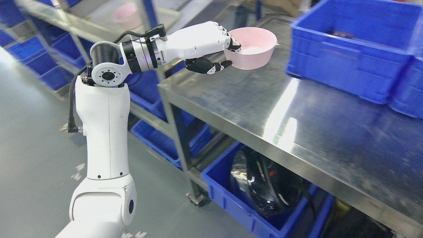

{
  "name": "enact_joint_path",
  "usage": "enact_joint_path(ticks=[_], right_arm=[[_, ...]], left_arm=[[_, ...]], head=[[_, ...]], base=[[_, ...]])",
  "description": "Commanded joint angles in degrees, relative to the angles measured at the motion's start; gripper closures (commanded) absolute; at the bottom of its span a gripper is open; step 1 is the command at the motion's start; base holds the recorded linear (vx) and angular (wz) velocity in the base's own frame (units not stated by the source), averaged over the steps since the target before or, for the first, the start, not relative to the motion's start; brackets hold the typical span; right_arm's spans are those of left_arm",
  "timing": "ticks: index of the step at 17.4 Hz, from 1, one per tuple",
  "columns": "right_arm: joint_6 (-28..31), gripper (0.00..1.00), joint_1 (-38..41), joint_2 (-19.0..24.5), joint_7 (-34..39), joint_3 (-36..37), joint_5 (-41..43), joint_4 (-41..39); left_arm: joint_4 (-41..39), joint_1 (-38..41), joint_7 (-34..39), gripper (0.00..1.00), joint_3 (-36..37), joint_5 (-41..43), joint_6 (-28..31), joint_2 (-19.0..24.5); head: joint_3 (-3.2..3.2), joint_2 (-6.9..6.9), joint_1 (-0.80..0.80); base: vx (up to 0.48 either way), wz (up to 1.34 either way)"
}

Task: Stack pink IKEA bowl on shelf middle layer
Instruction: 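Hold the pink bowl raised in the left hand while driving to the rack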

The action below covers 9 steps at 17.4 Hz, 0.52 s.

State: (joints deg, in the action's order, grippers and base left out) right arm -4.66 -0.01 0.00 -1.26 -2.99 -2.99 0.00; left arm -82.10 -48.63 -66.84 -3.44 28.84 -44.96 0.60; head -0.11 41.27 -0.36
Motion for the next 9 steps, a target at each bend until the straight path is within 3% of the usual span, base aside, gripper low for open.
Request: enact_joint_path(ticks=[1, 9], right_arm=[[0.0, 0.0, 0.27, -1.0, 0.2, 0.0, 0.0, -1.0], [0.0, 0.0, 0.18, -1.0, 0.2, 0.0, 0.0, -1.0]], left_arm=[[-0.43, -0.15, 0.48, 0.99, -0.7, -0.19, -0.04, 0.4], [-0.96, -0.15, 2.15, 0.99, -0.61, -0.28, -0.04, 0.4]], head=[[0.0, 0.0, 0.0], [0.0, 0.01, 0.0]], base=[[0.022, 1.54], [0.038, 1.52]])
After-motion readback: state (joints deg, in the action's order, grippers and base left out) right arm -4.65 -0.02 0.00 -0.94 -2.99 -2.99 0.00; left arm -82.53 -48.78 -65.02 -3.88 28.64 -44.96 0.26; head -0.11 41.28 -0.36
